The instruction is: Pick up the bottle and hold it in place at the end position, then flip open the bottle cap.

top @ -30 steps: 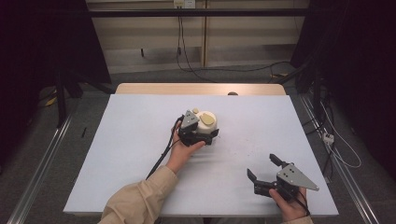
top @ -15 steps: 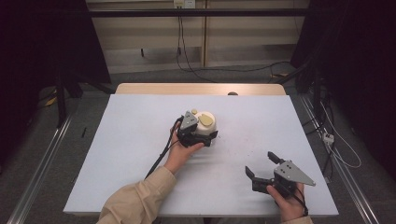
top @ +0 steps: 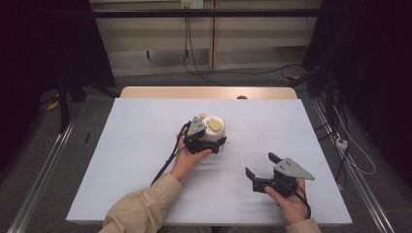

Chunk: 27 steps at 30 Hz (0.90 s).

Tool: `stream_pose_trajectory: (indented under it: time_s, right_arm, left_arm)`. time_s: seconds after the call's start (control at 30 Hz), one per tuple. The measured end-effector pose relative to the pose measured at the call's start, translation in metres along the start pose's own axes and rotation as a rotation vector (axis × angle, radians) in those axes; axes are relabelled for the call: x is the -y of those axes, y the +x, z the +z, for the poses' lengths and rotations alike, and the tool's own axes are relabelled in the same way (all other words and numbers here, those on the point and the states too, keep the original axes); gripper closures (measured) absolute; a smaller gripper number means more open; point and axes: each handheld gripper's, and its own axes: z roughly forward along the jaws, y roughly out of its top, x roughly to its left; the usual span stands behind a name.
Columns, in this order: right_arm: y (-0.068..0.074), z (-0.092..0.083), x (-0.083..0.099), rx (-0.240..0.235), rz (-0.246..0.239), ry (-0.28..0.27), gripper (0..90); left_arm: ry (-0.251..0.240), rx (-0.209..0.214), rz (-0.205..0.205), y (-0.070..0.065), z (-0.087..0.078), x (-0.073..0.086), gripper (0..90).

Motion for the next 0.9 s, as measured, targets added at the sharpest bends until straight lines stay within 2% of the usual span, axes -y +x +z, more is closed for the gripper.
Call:
stream_pose_trajectory:
  time_s: [0.1,0.27,0.5,0.9]
  right_arm:
    - [0.004,0.008,-0.005,-0.012,0.003,0.017,5.6]
    - [0.009,0.019,-0.012,-0.032,0.034,0.037,6.3]
    - [0.015,0.031,-0.021,-0.035,0.023,0.057,8.2]
    - [0.013,0.039,-0.033,-0.045,0.028,0.072,8.0]
  left_arm:
    - [0.002,0.001,0.005,0.000,0.000,0.000,4.4]
    - [0.002,-0.003,0.006,0.000,0.000,0.001,4.4]
    - [0.001,0.001,0.000,0.000,0.001,0.001,4.4]
    - [0.004,-0.001,-0.002,0.000,0.001,0.001,4.4]
